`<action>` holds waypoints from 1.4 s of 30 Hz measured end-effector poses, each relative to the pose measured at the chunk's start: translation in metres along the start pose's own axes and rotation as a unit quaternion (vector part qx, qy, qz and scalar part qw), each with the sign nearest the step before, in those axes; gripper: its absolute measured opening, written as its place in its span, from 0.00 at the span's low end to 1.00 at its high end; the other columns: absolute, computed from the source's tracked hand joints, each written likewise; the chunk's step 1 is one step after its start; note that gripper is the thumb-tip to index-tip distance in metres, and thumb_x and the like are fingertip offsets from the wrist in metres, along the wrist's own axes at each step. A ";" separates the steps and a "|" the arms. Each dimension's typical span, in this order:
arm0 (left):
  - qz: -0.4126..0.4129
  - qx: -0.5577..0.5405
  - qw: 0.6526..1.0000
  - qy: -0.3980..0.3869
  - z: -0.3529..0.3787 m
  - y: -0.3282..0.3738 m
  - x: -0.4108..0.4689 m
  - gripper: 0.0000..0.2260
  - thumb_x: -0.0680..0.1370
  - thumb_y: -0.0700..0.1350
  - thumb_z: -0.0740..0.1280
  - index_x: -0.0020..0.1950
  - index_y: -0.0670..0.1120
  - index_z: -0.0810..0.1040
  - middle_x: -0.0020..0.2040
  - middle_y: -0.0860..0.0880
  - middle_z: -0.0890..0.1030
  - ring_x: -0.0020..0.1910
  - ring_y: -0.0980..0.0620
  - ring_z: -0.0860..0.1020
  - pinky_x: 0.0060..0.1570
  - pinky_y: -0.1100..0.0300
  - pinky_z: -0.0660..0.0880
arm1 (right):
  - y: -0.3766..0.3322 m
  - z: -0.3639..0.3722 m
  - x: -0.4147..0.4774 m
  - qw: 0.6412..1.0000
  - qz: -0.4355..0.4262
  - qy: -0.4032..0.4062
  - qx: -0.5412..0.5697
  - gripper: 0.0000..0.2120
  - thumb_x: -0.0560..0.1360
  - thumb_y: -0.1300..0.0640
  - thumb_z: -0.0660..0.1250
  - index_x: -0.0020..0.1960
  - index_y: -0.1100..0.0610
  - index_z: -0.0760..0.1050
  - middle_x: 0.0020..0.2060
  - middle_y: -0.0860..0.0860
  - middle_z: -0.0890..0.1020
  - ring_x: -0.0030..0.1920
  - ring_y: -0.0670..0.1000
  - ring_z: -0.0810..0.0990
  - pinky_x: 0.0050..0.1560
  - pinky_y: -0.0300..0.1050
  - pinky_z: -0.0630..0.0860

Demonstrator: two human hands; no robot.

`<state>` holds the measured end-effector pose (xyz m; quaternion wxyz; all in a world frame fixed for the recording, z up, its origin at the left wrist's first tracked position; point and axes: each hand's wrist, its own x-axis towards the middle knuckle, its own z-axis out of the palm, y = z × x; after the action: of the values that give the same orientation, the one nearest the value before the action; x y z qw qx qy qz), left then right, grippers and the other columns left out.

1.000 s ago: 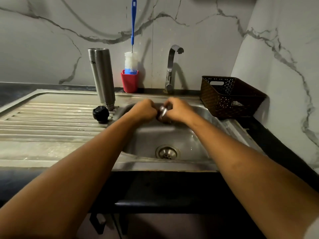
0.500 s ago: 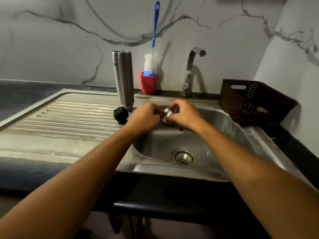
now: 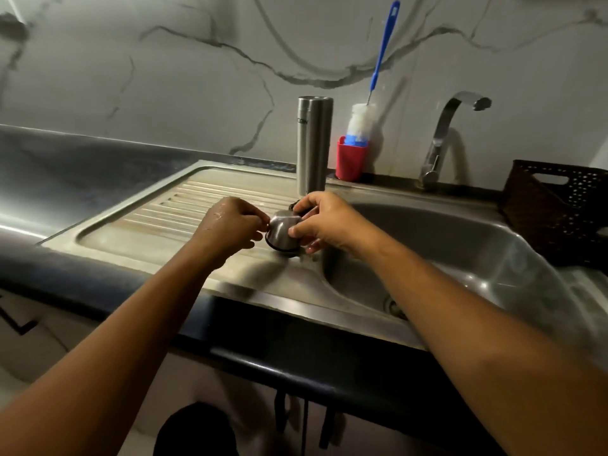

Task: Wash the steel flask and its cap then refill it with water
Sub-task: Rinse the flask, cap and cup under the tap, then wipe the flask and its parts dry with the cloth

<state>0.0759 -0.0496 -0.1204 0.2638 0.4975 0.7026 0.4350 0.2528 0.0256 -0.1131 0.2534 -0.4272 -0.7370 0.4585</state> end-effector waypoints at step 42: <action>0.188 0.026 0.926 -0.327 0.305 0.250 0.036 0.09 0.81 0.35 0.66 0.58 0.42 0.83 0.54 0.44 0.83 0.47 0.52 0.77 0.47 0.62 0.72 | 0.072 -0.386 -0.099 0.923 0.204 0.206 -0.253 0.06 0.79 0.65 0.68 0.54 0.59 0.81 0.51 0.58 0.84 0.51 0.56 0.84 0.50 0.53 0.84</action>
<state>0.4253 0.1219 -0.0469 0.3789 0.7421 0.4820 0.2711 0.6273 0.1332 -0.0014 0.1838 -0.7029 -0.6573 0.2003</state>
